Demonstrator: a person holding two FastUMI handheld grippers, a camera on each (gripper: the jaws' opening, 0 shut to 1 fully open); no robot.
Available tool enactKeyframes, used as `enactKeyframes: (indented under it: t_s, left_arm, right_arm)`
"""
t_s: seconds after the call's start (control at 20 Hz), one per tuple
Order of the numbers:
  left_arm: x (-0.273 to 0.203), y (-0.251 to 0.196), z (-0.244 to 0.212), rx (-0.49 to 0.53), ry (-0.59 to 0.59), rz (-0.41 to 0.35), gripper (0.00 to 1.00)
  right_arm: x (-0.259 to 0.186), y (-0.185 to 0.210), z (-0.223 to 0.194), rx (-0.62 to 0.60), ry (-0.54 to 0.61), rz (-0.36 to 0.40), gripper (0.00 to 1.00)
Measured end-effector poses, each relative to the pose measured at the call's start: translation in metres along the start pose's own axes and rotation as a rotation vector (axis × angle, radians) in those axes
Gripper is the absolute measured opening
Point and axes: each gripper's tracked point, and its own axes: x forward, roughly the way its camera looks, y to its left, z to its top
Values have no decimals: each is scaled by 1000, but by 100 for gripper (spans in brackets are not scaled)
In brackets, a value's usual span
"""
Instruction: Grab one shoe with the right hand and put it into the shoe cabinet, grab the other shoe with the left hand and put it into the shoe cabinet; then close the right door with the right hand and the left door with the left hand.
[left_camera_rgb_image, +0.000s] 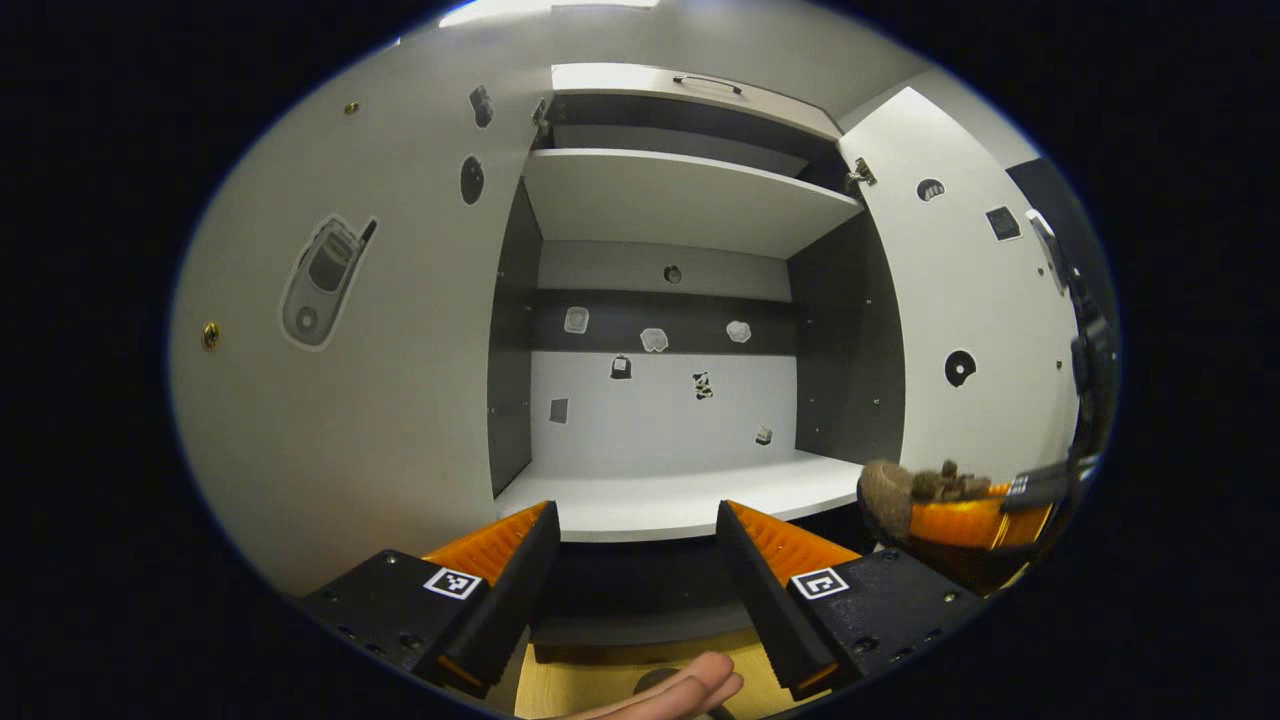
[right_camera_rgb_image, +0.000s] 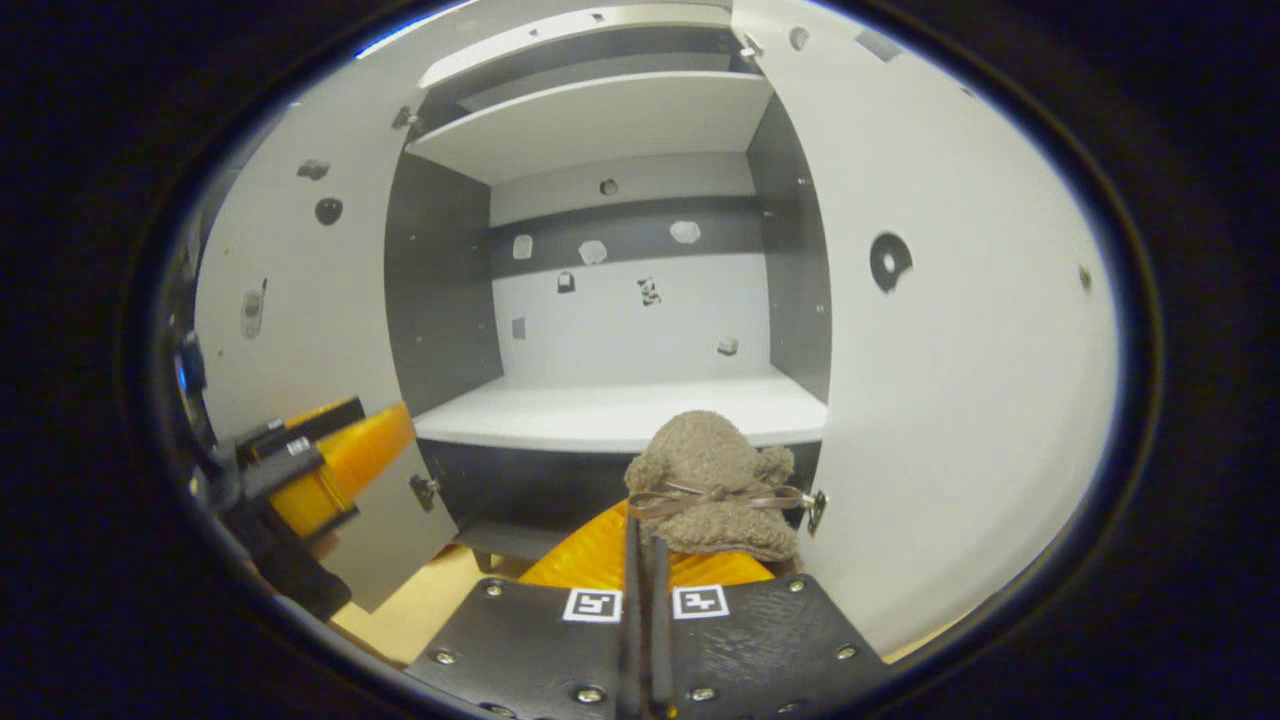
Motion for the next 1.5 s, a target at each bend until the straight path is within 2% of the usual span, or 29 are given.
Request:
enactKeyframes:
  t_s: [0.15, 0.3, 0.55, 0.85, 1.05, 1.25, 1.4, 1.5]
  left_arm:
    - [1, 3, -4, -1, 17, 18, 96]
    - [1, -4, -7, -7, 32, -11, 97]
    - [-1, 3, -4, 4, 24, 11, 96]
    - [0, 8, -2, 2, 21, 8, 96]
    - [3, 10, -7, 5, 36, 16, 96]
    - [7, 7, -10, 6, 45, 4, 96]
    - [7, 8, -11, 10, 43, 12, 96]
    - [7, 8, -10, 23, 39, 23, 96]
  right_arm:
    - [11, -3, 56, -25, -45, -15, 4]
    - [34, -6, 101, -42, -56, -48, 4]
    - [103, 1, 135, -78, -24, -69, 4]
    - [195, 8, 110, -165, 101, -93, 4]
    - [246, 12, 71, -269, 202, -93, 4]
    - [272, 6, 53, -281, 238, -142, 5]
    - [281, -6, 64, -257, 218, -183, 4]
    - [281, -11, 74, -220, 192, -182, 7]
